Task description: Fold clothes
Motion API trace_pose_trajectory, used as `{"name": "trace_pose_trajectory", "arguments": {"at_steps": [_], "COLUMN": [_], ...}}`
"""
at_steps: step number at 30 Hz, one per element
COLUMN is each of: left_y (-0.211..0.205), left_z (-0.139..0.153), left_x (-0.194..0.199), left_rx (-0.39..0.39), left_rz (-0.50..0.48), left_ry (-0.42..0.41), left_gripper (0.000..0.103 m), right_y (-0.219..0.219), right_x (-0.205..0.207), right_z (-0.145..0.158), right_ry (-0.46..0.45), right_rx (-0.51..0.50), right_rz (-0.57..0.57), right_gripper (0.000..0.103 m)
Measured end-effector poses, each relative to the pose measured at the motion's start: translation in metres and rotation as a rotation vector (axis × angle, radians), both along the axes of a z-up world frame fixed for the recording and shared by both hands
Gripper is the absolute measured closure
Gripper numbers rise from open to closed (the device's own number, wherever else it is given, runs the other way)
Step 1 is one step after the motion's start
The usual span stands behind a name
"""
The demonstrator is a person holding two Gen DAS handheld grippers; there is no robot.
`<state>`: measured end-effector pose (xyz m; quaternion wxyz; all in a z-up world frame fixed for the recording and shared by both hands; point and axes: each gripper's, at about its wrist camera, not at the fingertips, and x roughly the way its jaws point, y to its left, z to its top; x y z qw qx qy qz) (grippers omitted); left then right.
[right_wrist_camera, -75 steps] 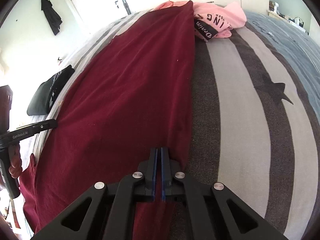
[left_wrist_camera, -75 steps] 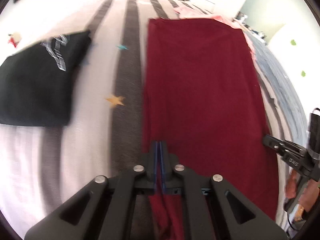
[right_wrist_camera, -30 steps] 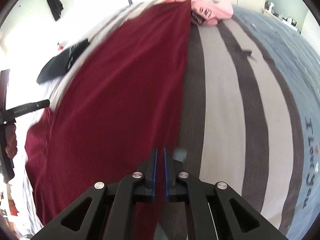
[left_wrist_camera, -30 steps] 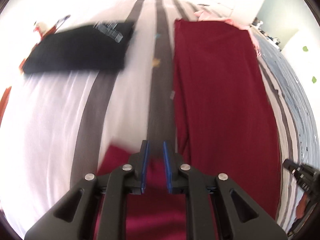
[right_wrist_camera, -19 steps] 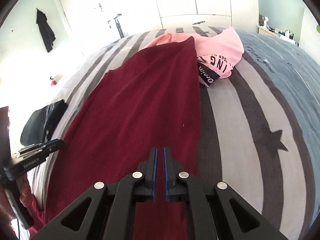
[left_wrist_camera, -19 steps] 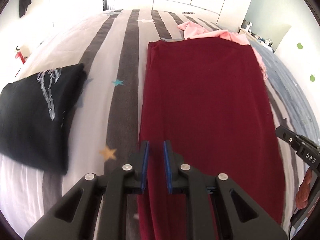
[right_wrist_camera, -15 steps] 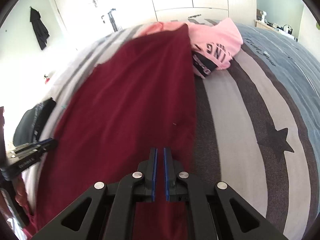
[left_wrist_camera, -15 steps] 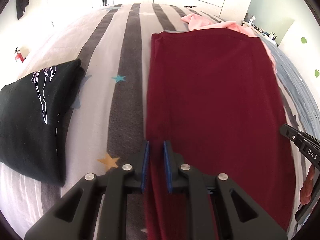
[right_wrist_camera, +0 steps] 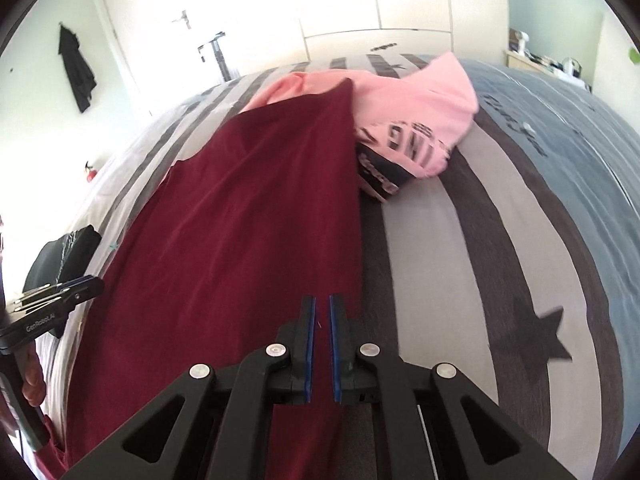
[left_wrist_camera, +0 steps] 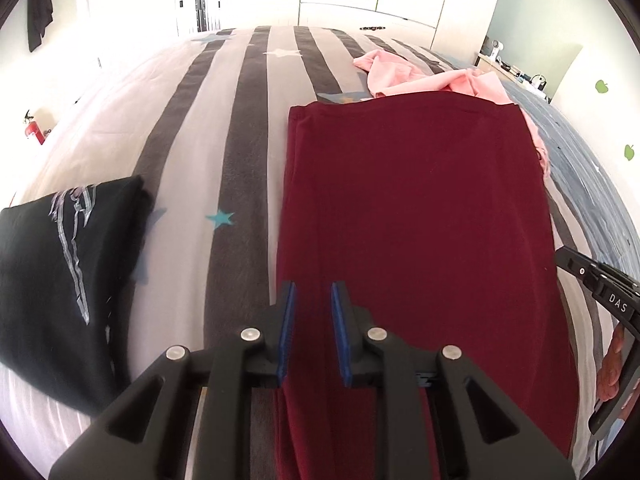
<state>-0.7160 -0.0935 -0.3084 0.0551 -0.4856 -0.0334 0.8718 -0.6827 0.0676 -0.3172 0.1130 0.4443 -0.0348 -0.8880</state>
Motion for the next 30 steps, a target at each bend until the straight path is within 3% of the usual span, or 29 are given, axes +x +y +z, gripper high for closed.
{"name": "trace_pose_trajectory", "arguments": {"at_steps": [4, 10, 15, 20, 25, 28, 30], "left_y": [-0.007, -0.039, -0.044, -0.039, -0.018, -0.026, -0.038], "left_z": [-0.004, 0.039, 0.06, 0.059, 0.024, 0.006, 0.002], "left_x": [0.007, 0.046, 0.138, 0.227, 0.258, 0.272, 0.272], "left_rx": [-0.026, -0.015, 0.033, 0.053, 0.043, -0.01, 0.006], "left_rz": [0.023, 0.051, -0.025, -0.064, -0.114, -0.105, -0.085], "left_ry": [-0.039, 0.031, 0.032, -0.046, -0.107, -0.133, -0.138], "left_gripper": [0.087, 0.087, 0.087, 0.087, 0.087, 0.087, 0.087], "right_y": [-0.001, 0.019, 0.015, 0.003, -0.01, -0.009, -0.001], "right_x": [-0.015, -0.001, 0.077, 0.181, 0.257, 0.281, 0.286], "right_z": [-0.007, 0.021, 0.038, 0.032, 0.015, 0.001, -0.005], "right_ry": [-0.028, 0.025, 0.035, -0.065, -0.16, -0.182, -0.179], "right_rx": [0.055, 0.042, 0.05, 0.021, -0.006, 0.01, 0.003], "right_rz": [-0.006, -0.027, 0.074, 0.097, 0.099, 0.079, 0.056], "right_gripper": [0.096, 0.096, 0.096, 0.096, 0.096, 0.096, 0.098]}}
